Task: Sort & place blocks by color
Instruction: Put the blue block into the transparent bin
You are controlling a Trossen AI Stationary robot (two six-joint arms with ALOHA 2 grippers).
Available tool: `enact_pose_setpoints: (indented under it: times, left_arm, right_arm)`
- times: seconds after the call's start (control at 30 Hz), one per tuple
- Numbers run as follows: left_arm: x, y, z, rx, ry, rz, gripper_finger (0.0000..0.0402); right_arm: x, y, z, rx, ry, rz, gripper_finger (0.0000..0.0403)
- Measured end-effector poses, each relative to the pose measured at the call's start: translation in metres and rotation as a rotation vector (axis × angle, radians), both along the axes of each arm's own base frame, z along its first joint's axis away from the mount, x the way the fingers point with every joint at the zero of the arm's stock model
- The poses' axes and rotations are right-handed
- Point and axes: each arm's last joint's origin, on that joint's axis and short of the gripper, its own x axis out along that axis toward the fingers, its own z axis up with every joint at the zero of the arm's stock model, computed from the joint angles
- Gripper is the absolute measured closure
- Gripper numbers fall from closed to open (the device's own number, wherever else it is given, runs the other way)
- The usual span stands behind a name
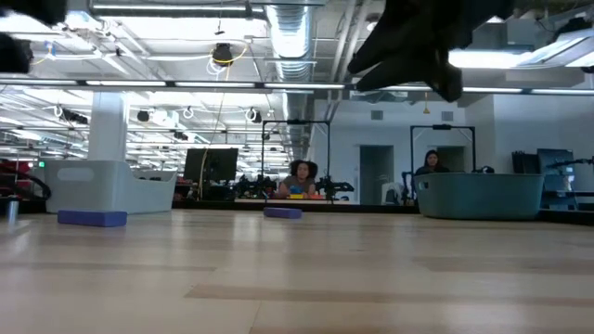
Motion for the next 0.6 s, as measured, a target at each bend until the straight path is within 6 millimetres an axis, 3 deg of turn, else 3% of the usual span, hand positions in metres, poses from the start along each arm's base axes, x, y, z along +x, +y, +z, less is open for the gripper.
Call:
enact_pose_setpoints:
  times: [0.2,0.43,0.6]
  left_arm:
    - [-0.014,-0.02,-0.023,-0.116,0.081,0.013,0.0374]
    - [-0.023,-0.031,-0.041,-0.168,0.097,0.061,0.0373]
    - [-0.024,-0.028,-0.047,-0.134,0.086,0.122,0.0322]
  right_arm:
    - [0.006,-0.006,-0.002,0.017,-0.003,0.009,0.027]
    - [0.012,-0.019,-0.002,0.014,0.016,0.037,0.027]
    - [0.015,-0.028,-0.001,0.036,0.012,0.033,0.0269]
